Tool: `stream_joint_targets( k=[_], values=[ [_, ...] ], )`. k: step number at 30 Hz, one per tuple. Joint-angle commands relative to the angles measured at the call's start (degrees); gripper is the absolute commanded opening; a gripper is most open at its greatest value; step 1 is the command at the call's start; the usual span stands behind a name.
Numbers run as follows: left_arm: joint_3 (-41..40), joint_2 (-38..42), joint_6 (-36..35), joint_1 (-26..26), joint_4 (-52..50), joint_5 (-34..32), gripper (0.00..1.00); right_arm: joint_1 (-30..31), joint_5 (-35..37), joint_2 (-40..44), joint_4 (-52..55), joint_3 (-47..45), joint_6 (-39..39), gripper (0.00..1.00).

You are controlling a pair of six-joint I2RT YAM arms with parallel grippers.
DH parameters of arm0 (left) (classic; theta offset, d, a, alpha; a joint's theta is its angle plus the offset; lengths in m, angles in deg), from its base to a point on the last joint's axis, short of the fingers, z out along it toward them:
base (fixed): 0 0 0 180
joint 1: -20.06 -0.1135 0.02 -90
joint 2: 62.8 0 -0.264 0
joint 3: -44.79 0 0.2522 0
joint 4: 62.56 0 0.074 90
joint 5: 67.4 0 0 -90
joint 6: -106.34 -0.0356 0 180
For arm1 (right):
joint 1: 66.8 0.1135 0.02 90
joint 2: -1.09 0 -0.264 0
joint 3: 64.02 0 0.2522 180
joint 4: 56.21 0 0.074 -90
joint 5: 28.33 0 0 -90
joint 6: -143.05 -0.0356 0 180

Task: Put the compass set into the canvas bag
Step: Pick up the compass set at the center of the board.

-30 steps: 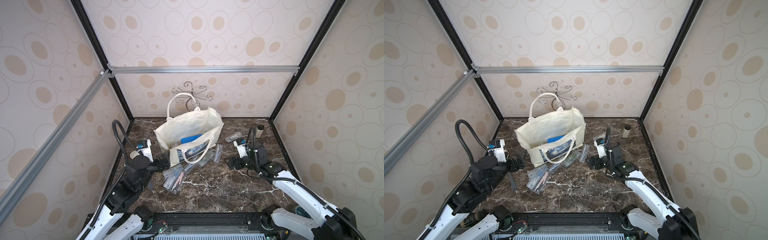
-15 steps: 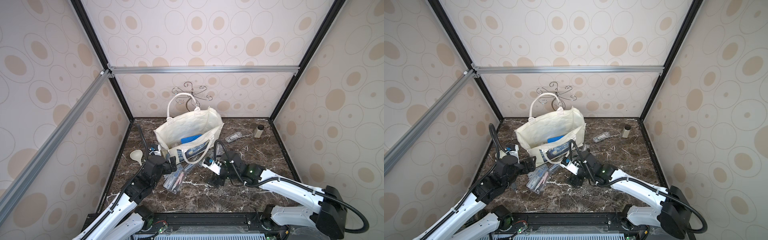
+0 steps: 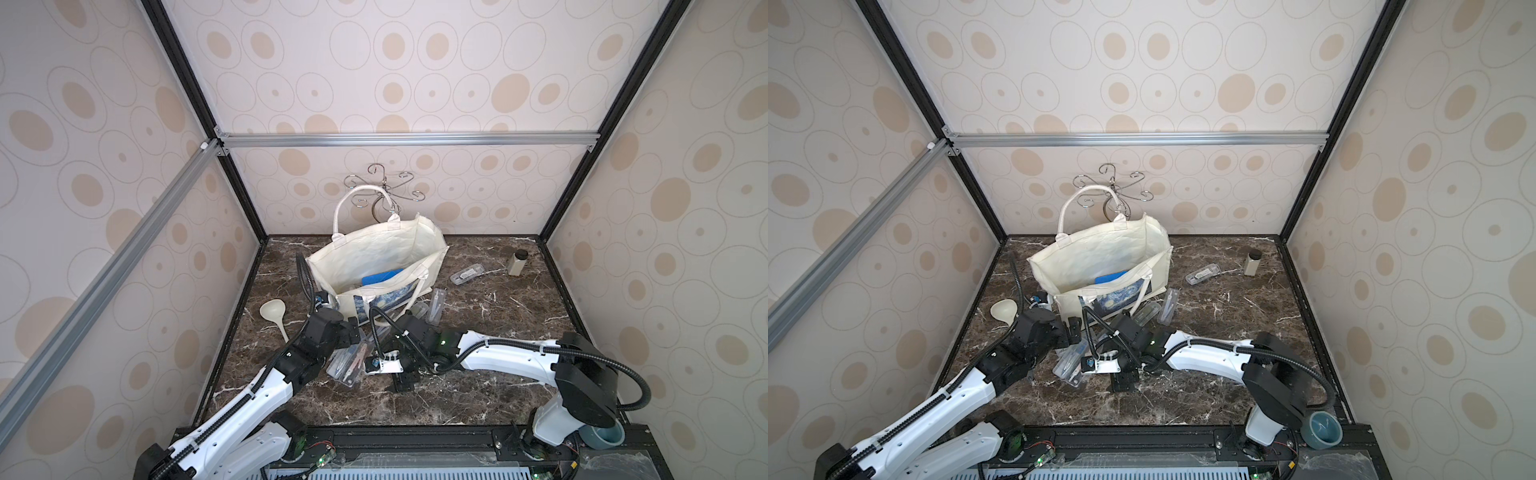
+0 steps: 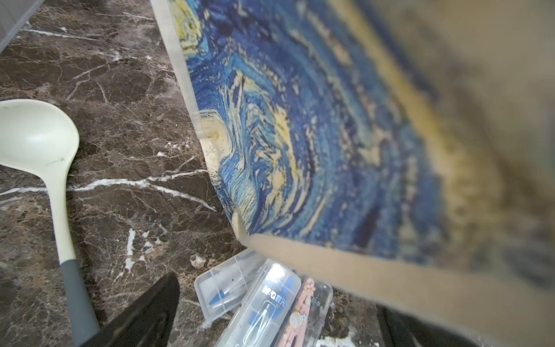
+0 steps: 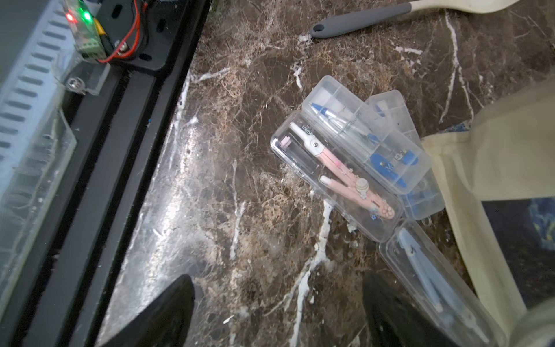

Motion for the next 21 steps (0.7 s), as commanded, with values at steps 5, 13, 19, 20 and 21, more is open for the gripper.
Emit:
stream_joint_targets(
  k=[5, 13, 19, 20, 21],
  values=[
    [0.5, -1.7, -2.6, -5.2, 7.3, 3.8, 1.0, 0.3, -1.1, -8.8, 1.1, 6.9, 9.6, 0.9],
    [-0.6, -0.6, -5.8, -6.9, 12.0, 8.4, 1.0, 0.3, -1.3, -19.4, 2.3, 15.7, 14.6, 0.88],
    [-0.2, -1.6, -6.0, -7.5, 11.6, 8.2, 1.0, 0.2, -2.2, -24.6, 9.0, 22.7, 16.9, 0.87],
    [-0.2, -1.4, -6.0, -7.4, 11.6, 8.3, 1.0, 0.3, -2.4, -25.2, 10.5, 23.9, 17.1, 0.87],
    [-0.3, -1.3, -6.0, -7.5, 11.7, 8.5, 1.0, 0.3, -2.5, -25.9, 12.5, 25.1, 17.6, 0.86]
  ],
)
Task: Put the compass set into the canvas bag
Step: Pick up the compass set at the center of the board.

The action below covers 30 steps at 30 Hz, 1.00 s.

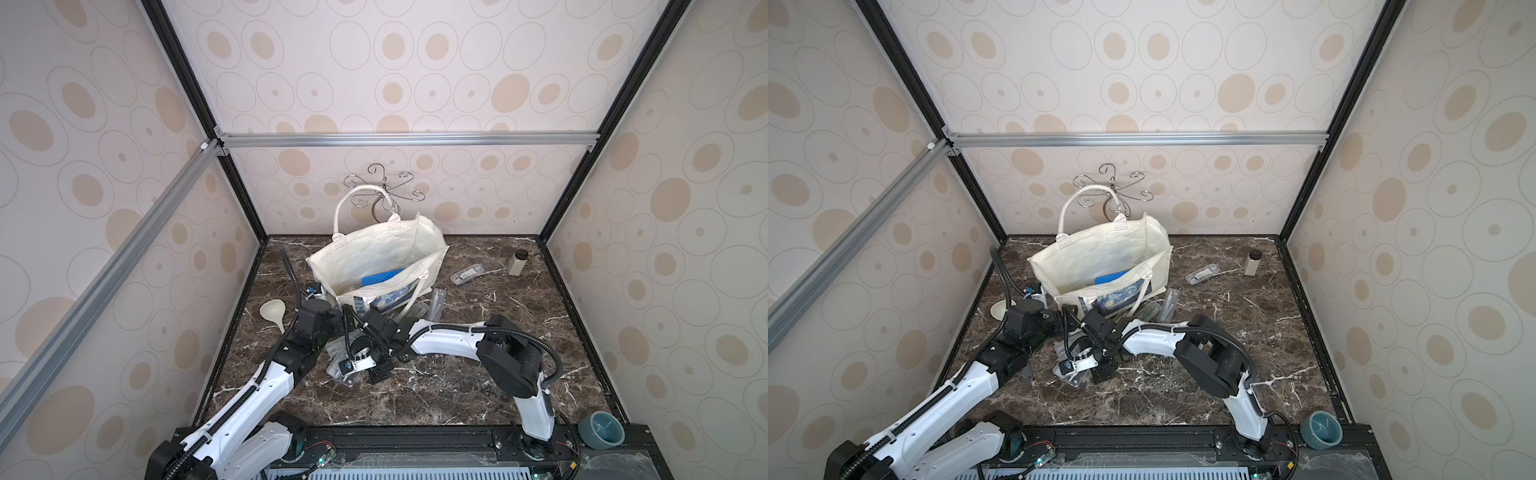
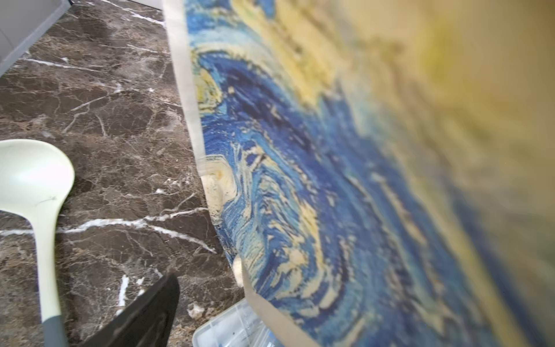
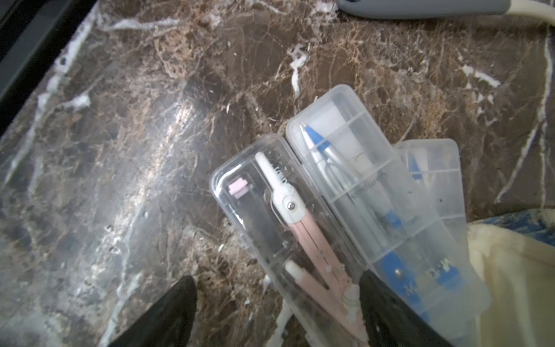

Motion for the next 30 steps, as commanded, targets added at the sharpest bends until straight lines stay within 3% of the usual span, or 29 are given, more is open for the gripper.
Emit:
stream_joint_targets(
  k=[1, 10, 22, 30],
  values=[
    [0.9, 0.6, -1.3, -0.1, 2.0, 1.6, 1.0, 0.3, -1.4, -2.7, 8.0, 4.1, 3.2, 0.86],
    [0.2, 1.3, -1.4, -0.8, 2.6, 2.2, 1.0, 0.3, -0.9, -6.3, 16.1, 8.8, 6.0, 0.84],
    [0.0, 1.7, -1.5, -1.2, 3.0, 1.5, 1.0, 0.4, -0.9, -7.4, 11.5, 9.2, 6.3, 0.86],
    [1.7, 2.0, -3.1, -1.5, 1.7, -1.3, 1.0, 0.4, -1.6, -11.4, 19.2, 15.0, 8.4, 0.85]
  ],
)
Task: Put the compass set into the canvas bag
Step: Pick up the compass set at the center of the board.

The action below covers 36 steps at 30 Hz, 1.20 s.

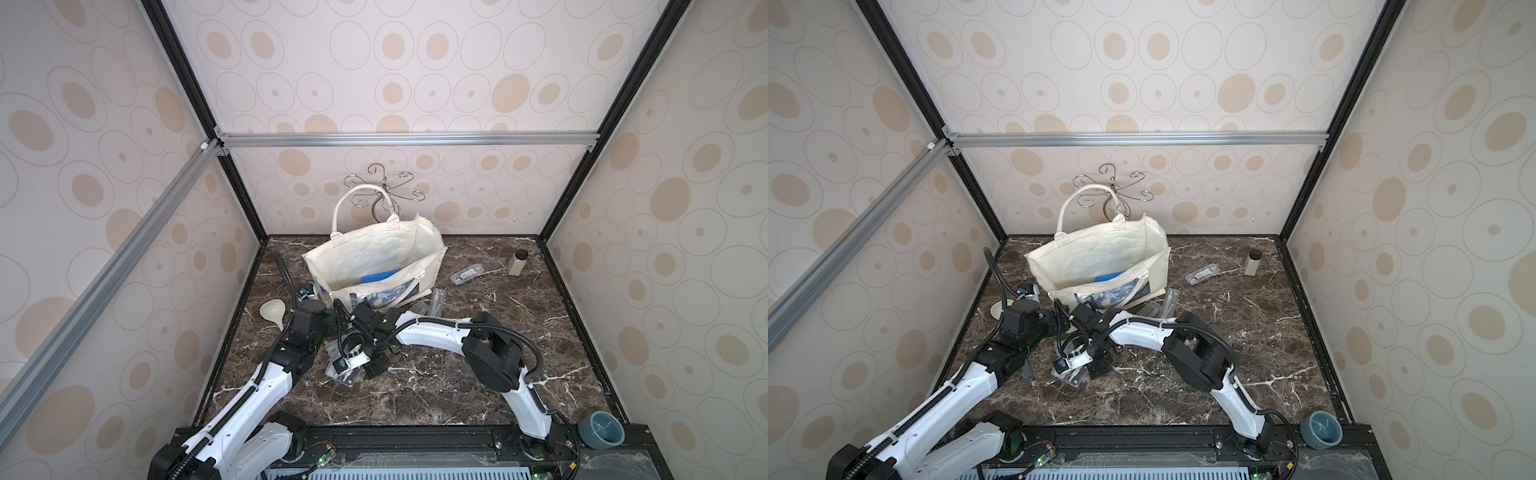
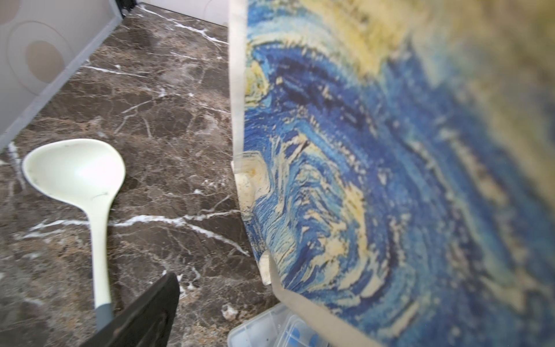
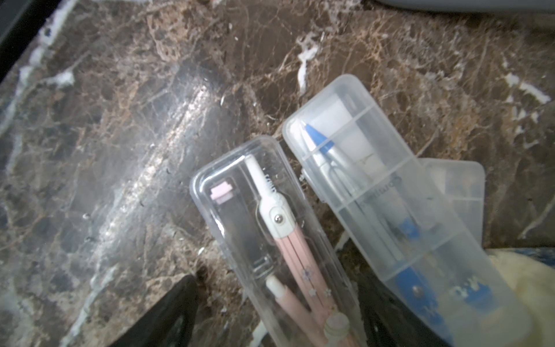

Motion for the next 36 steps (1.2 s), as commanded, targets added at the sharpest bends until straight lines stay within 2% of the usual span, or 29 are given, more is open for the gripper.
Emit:
stream_joint_targets(
  k=[1, 5, 11, 18, 20, 23, 29, 36],
  values=[
    [3.2, 1.6, -1.8, 1.0, 2.2, 2.1, 1.0, 0.7, -1.7, -4.1, 7.2, 2.3, 2.1, 0.85],
    [4.3, 2.0, -2.5, 0.9, 1.9, 1.6, 1.0, 0.7, -2.1, -4.4, 9.0, 1.8, 1.6, 0.81],
    [4.0, 2.2, -2.7, 0.9, 2.2, 1.8, 1.0, 0.6, -0.3, -0.9, 5.7, -5.1, 1.2, 0.78],
    [3.1, 2.9, -2.2, 0.9, 2.7, 2.0, 1.0, 0.5, 1.2, 3.5, 3.9, -11.5, -0.1, 0.67],
    [2.8, 3.1, -1.9, 0.9, 2.9, 2.0, 1.0, 0.5, 1.7, 3.9, 2.9, -11.7, -1.2, 0.66],
    [2.6, 3.5, -1.7, 0.9, 3.3, 2.2, 1.0, 0.5, 1.7, 3.7, 2.9, -11.0, -3.2, 0.57],
    [2.6, 3.8, -2.0, 0.9, 3.3, 2.3, 1.0, 0.5, 3.0, 3.0, 1.6, -10.8, -7.2, 0.49],
    [2.4, 4.0, -2.0, 0.9, 3.5, 2.4, 1.0, 0.5, 2.3, 6.1, -2.4, -13.5, -8.5, 0.48]
  ],
)
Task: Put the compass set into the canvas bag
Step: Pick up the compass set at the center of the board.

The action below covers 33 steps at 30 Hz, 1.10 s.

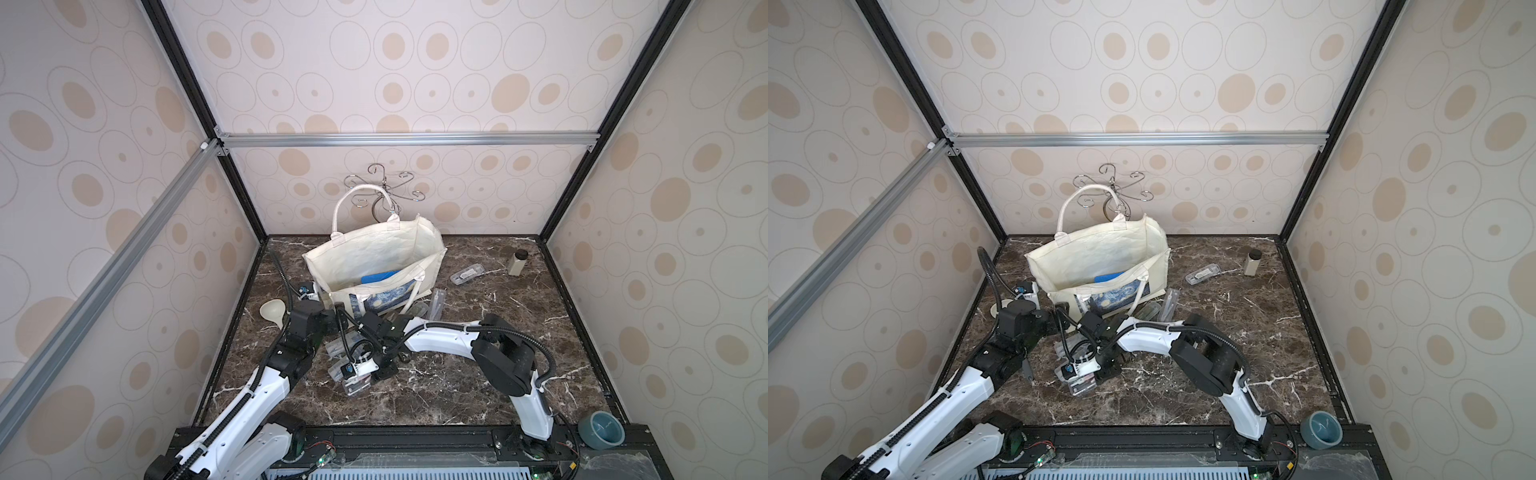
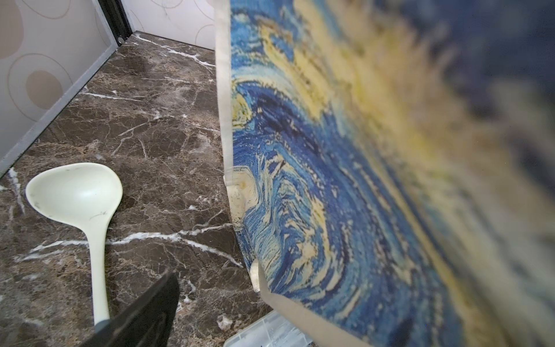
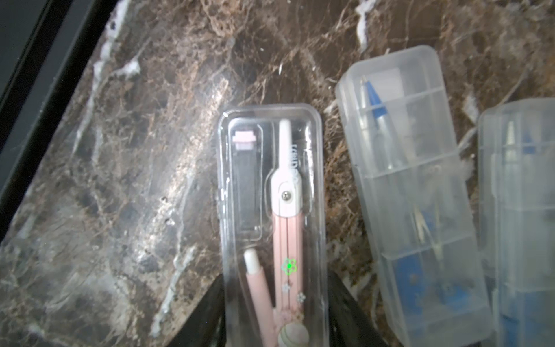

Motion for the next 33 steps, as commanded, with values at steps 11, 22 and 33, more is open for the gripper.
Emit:
stream_joint_targets(
  k=[11, 22, 33],
  values=[
    [1.4, 2.6, 0.1, 0.5, 3.0, 0.4, 1.0, 0.4, -0.5, 7.8, 0.1, -4.8, -2.1, 0.48],
    [1.4, 3.0, 0.1, 0.3, 3.4, -0.3, 1.0, 0.4, -2.7, 16.4, -0.1, -8.4, -4.1, 0.48],
    [4.2, 4.6, -4.4, 0.4, 2.1, 5.5, 1.0, 0.4, -1.9, 22.2, 4.0, -5.6, -2.4, 0.49]
  ],
)
